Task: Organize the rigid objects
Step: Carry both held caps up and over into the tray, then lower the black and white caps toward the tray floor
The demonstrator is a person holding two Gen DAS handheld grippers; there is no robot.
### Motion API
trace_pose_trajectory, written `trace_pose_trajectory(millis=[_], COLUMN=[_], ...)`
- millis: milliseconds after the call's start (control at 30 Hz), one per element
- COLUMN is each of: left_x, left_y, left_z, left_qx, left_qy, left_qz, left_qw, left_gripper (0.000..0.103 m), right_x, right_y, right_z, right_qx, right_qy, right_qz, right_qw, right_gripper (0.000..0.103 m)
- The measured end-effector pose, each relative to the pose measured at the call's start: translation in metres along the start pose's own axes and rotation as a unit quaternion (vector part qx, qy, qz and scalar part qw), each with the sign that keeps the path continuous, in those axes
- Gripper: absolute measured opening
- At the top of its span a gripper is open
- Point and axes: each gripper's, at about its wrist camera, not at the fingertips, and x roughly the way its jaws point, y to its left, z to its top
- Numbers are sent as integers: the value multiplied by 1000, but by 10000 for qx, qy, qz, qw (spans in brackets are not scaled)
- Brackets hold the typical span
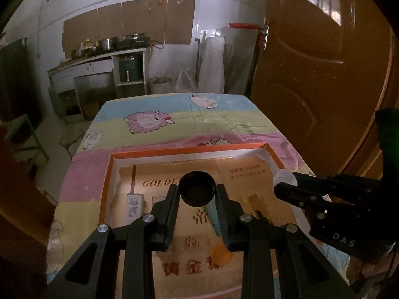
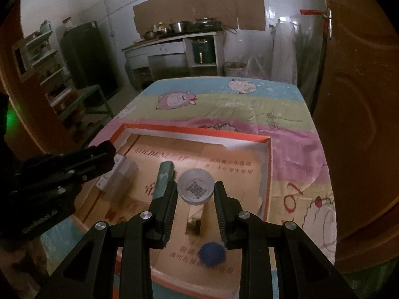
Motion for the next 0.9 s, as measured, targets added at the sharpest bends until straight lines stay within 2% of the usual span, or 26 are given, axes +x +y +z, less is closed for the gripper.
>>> trace_pose_trajectory(millis=[433, 900], left_x=[64, 105], left_y=[14, 20], left_z=[30, 36], left_qx=[-134, -139], left_qy=[502, 877], left_qz=[69, 283], left_qw=[9986, 9956], left_gripper=[30, 30], right_x=[53, 101], right_y=[-27, -45], right_z=[34, 41], right_qx=[90, 206], right_qy=[348, 821], right_qz=[0, -61], right_qw=[9994, 9964], right_gripper=[31, 31])
